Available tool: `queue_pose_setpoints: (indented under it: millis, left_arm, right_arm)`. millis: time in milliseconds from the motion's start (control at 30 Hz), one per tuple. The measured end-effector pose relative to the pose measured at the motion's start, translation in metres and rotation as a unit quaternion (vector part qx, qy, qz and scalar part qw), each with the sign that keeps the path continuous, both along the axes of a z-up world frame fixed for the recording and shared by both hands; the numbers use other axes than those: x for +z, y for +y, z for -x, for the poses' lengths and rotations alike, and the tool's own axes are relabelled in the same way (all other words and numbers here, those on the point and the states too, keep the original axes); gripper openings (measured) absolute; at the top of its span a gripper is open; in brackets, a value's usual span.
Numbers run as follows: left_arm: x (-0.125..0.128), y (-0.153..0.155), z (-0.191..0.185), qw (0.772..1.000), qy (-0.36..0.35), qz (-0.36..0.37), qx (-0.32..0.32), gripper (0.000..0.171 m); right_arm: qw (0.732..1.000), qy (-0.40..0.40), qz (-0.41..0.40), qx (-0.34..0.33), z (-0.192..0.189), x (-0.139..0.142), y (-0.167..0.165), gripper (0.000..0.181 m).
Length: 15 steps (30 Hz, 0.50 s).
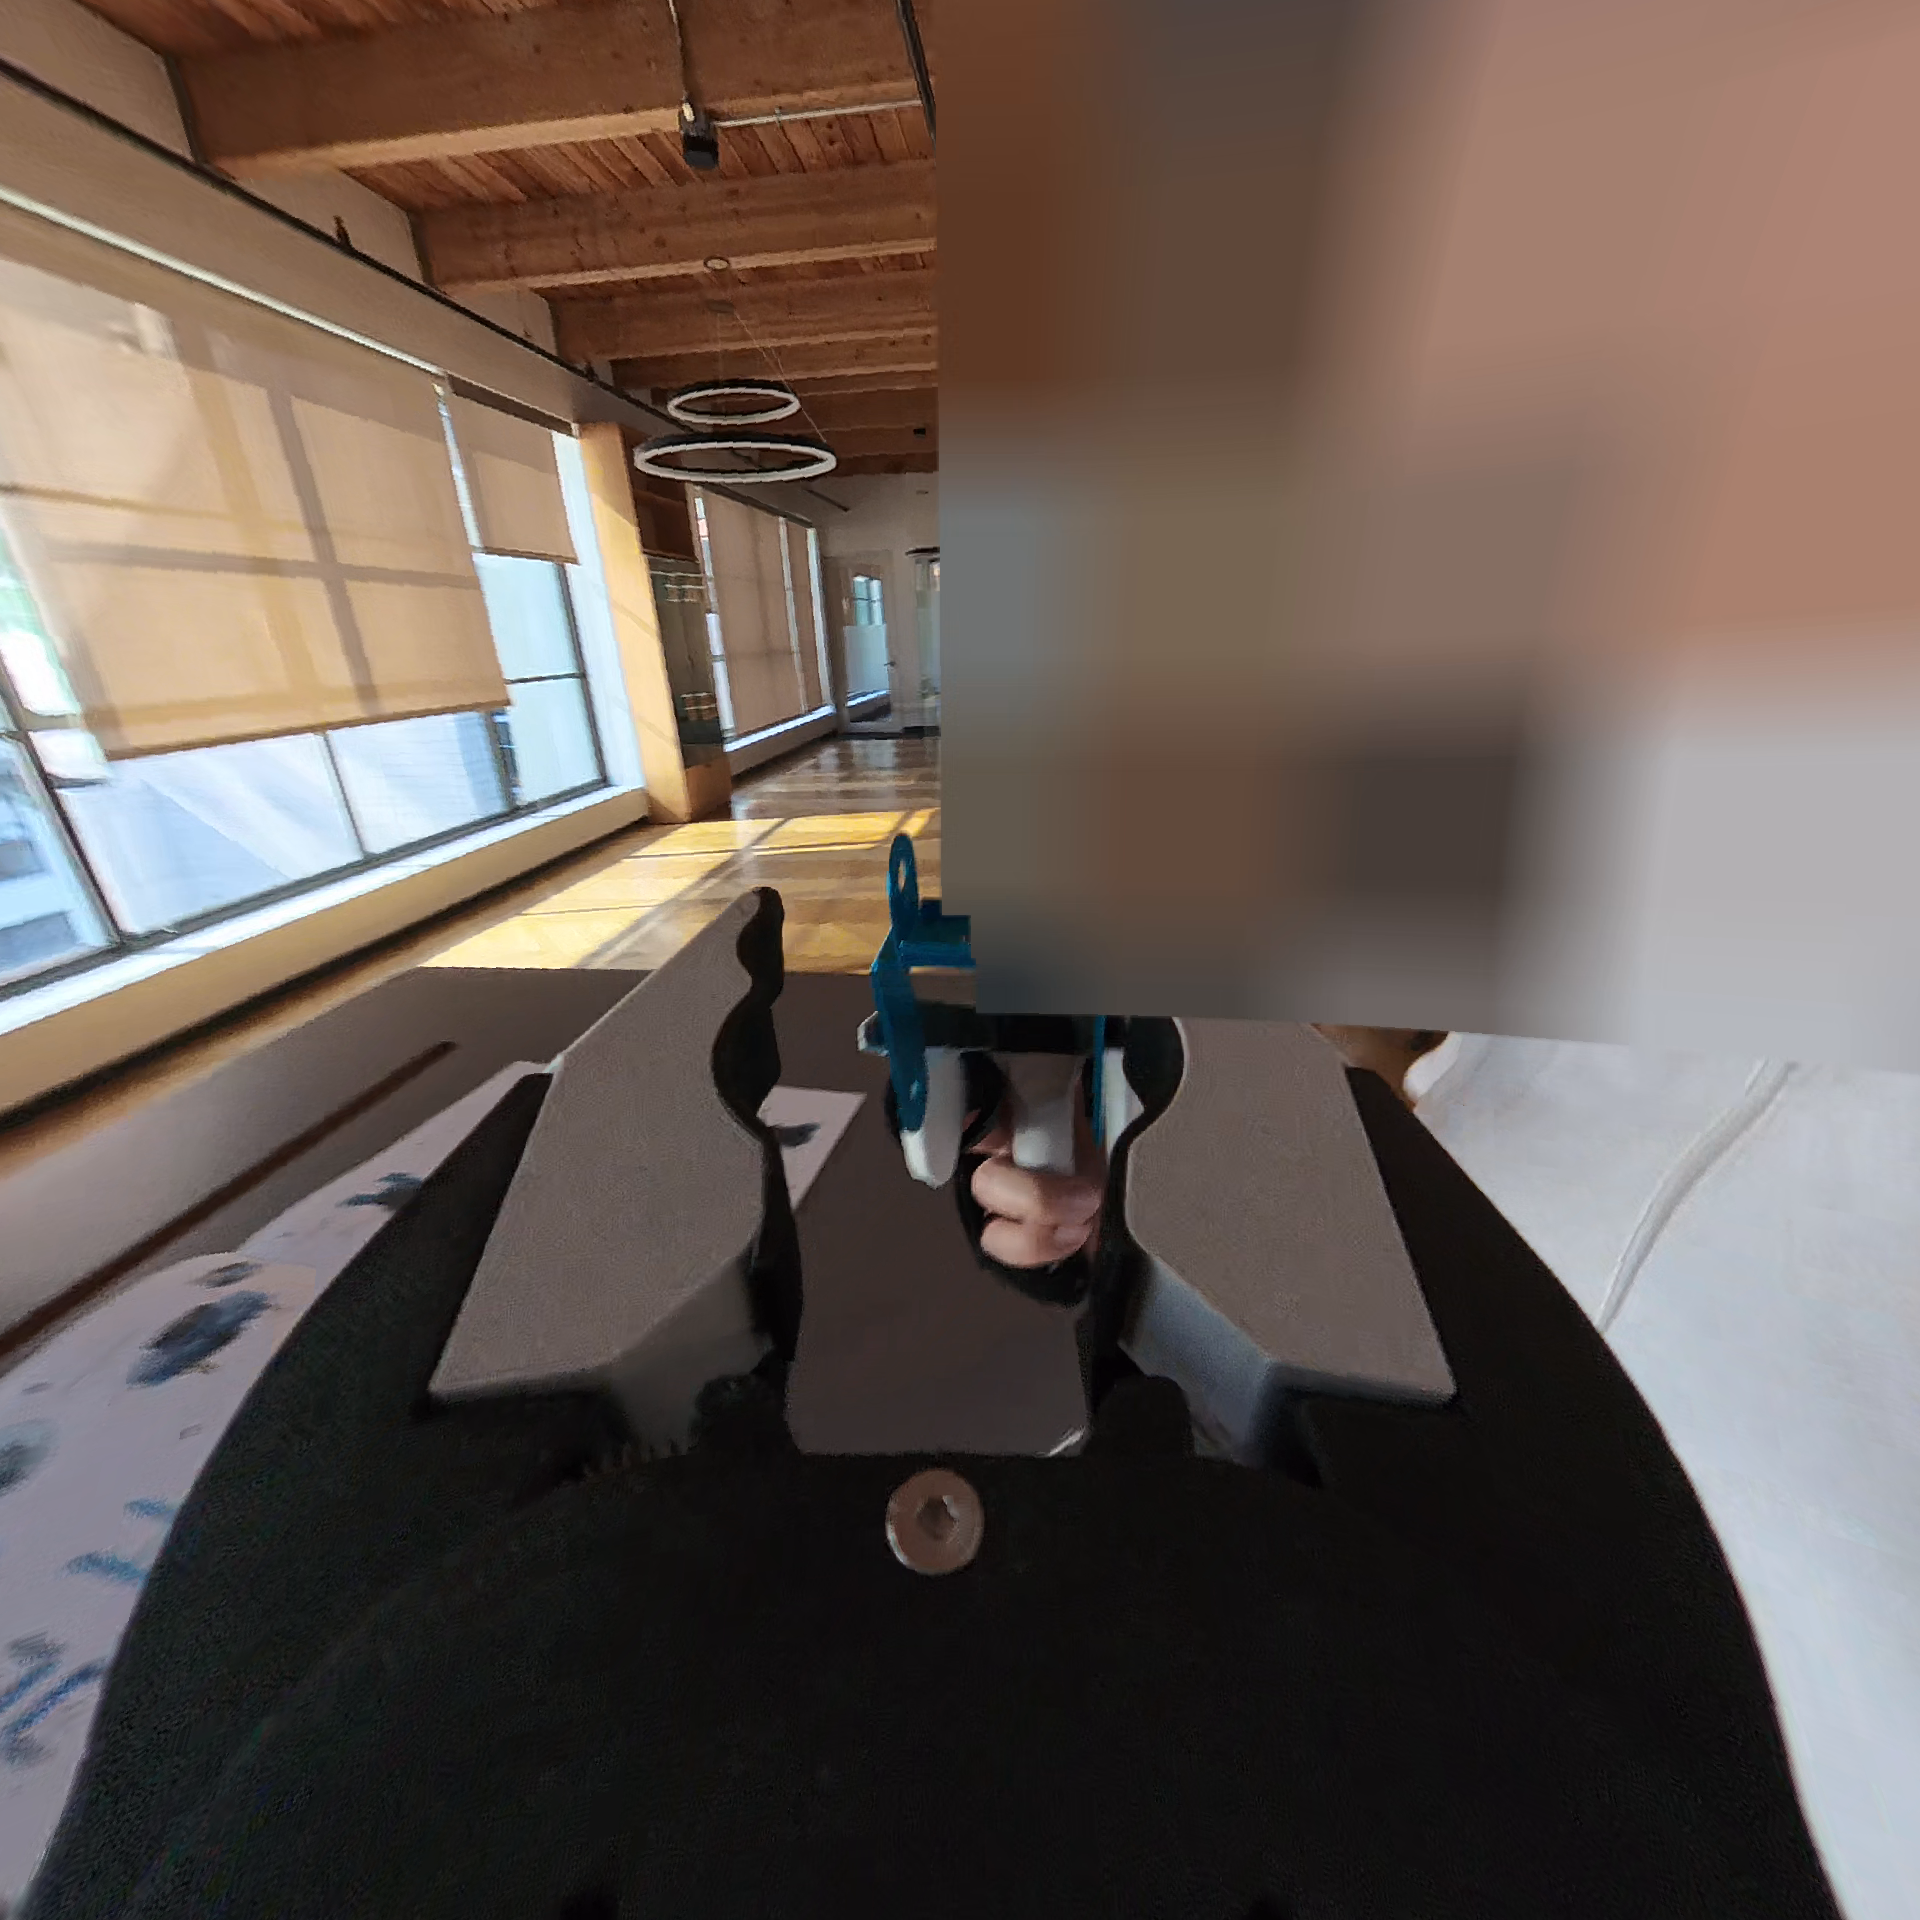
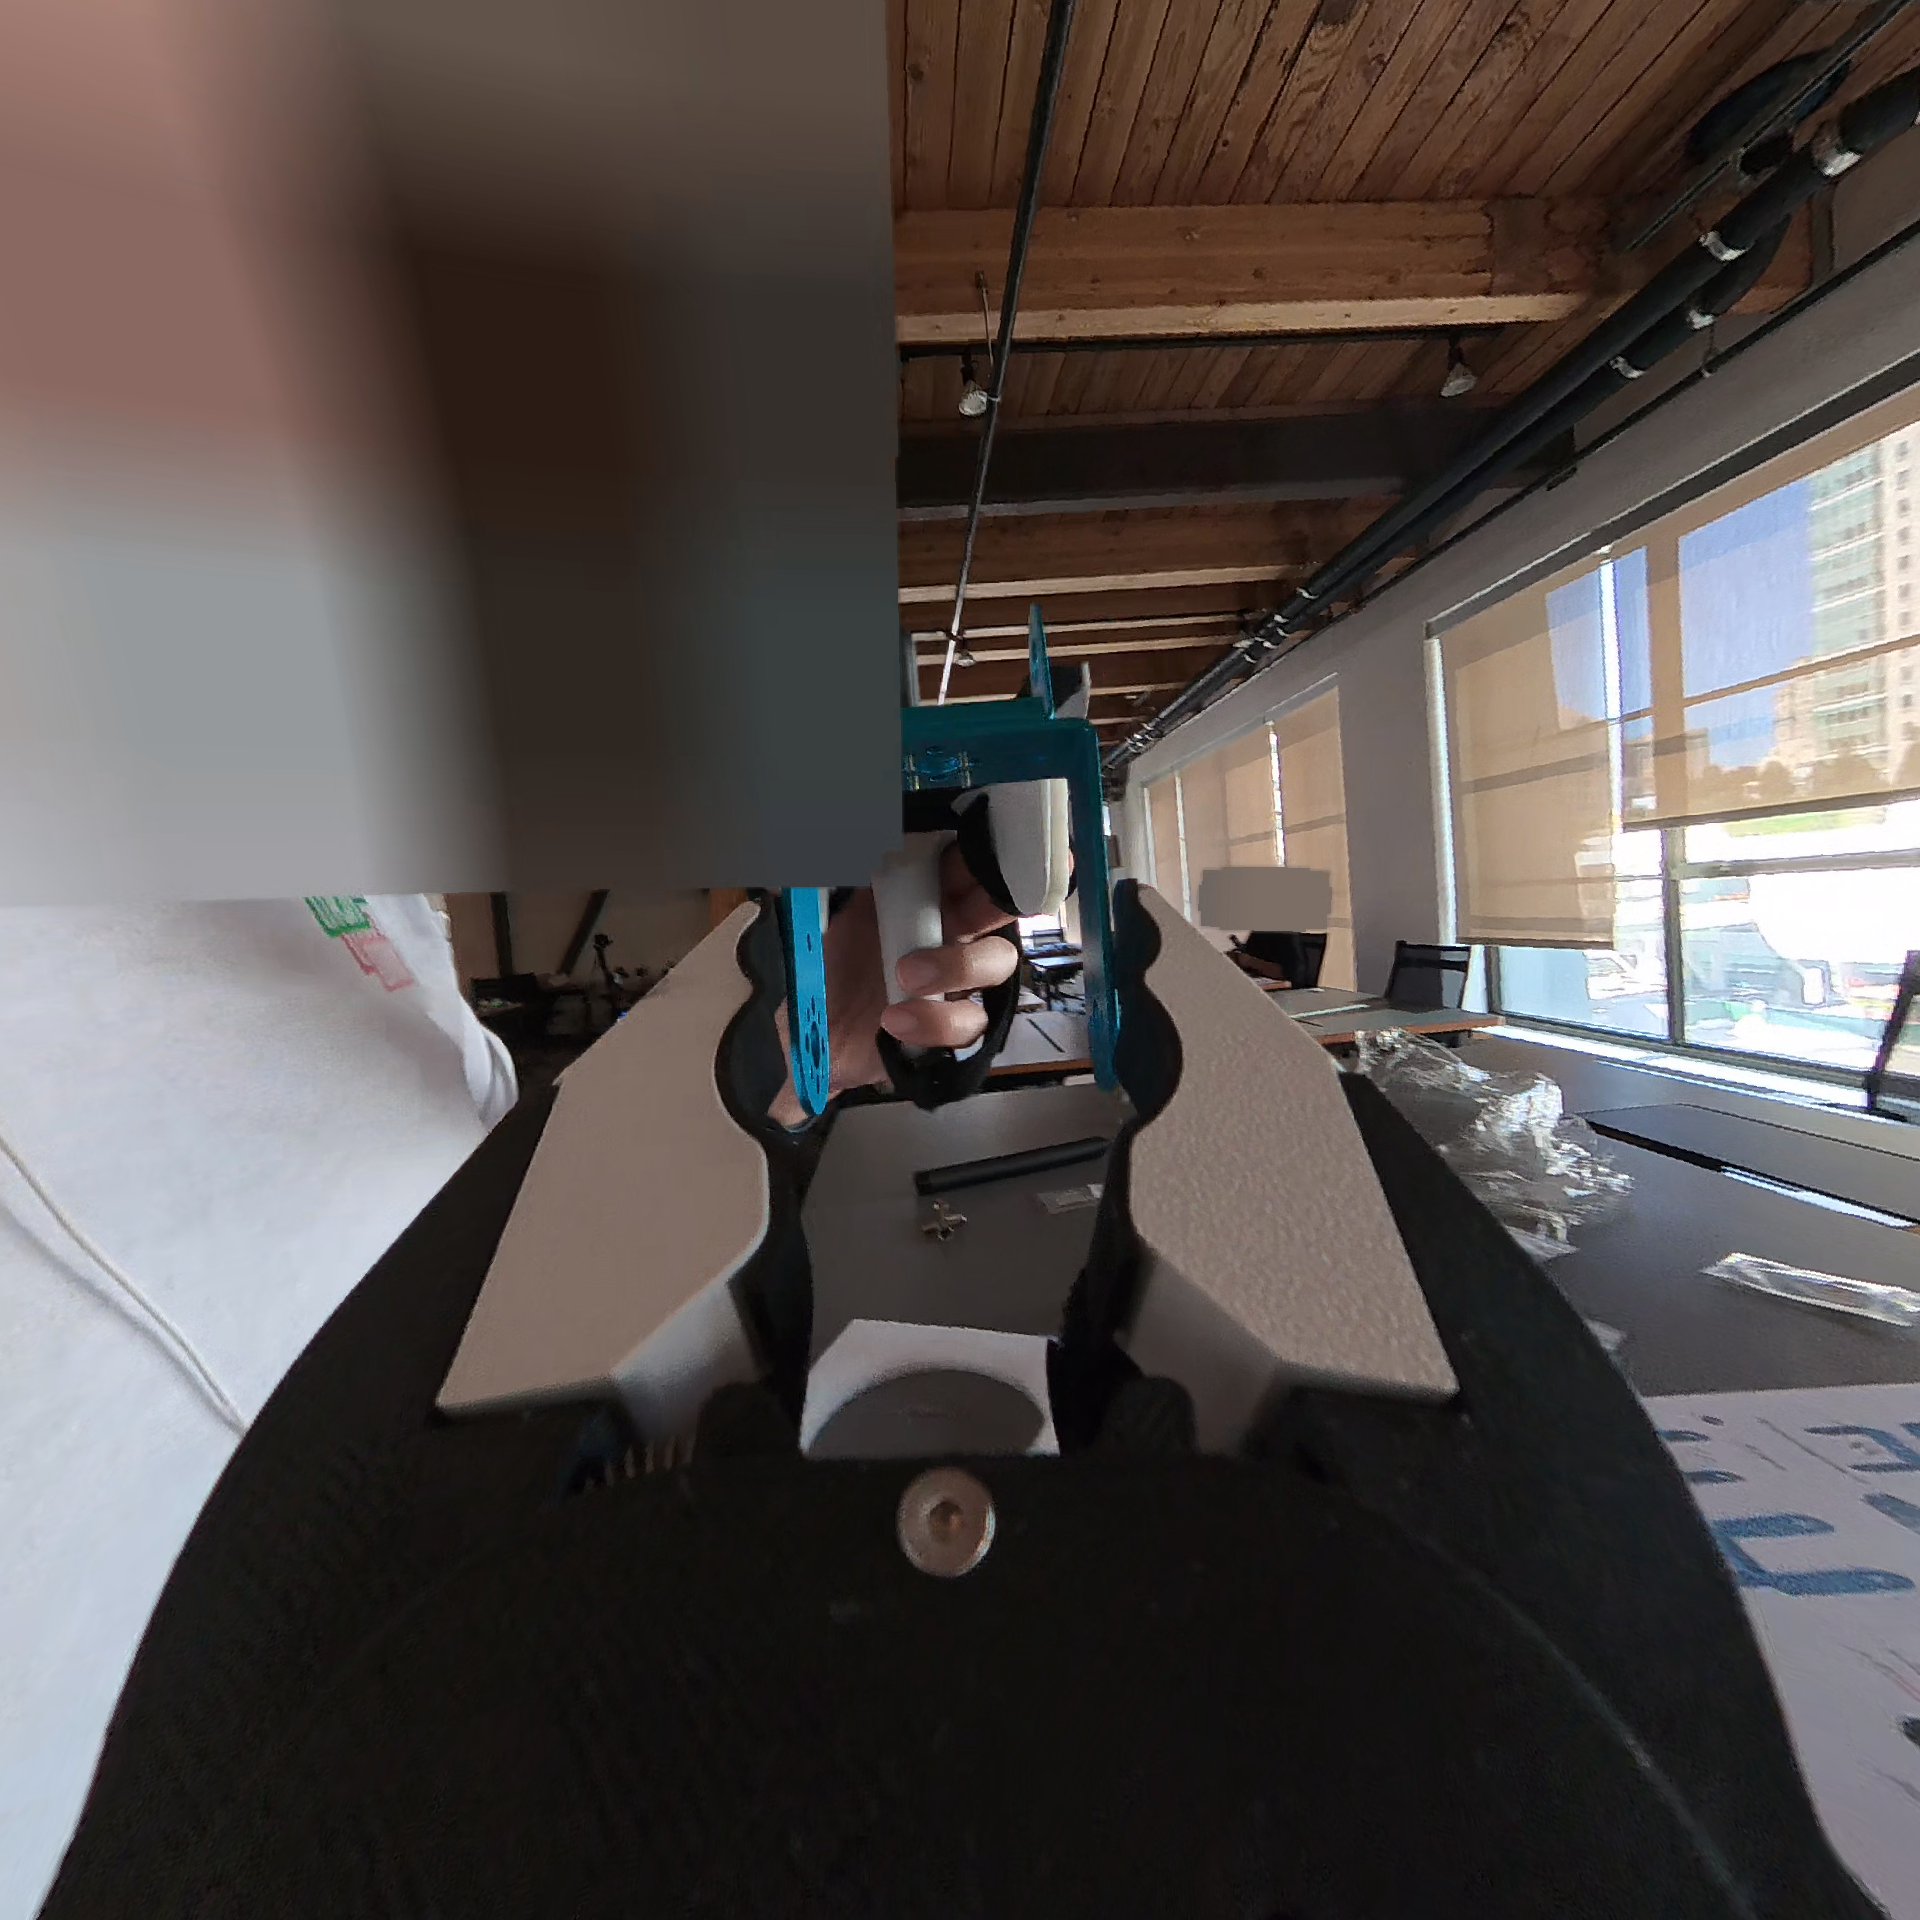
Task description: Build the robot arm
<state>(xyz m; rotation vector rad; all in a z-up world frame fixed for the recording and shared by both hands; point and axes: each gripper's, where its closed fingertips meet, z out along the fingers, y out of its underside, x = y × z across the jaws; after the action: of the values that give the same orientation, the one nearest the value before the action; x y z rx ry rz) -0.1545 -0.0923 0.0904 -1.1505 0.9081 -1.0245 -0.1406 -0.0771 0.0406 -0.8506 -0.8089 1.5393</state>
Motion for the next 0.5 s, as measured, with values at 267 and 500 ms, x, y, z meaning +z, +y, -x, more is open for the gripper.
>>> queue_pose_setpoints:
  millis: [267, 500]
  left_arm:
    - [-0.002, -0.006, 0.009, 0.909, 0.245, -0.288, 0.173, 0.044]
    - [0.007, -0.015, -0.015, 0.783, 0.316, -0.486, 0.227, 0.026]
  right_arm:
    - [0.994, 0.029, 0.031, 0.096, -0.007, 0.018, -0.006, 0.062]
    - [0.99, 0.025, 0.017, 0.136, 0.002, 0.031, -0.02, 0.062]
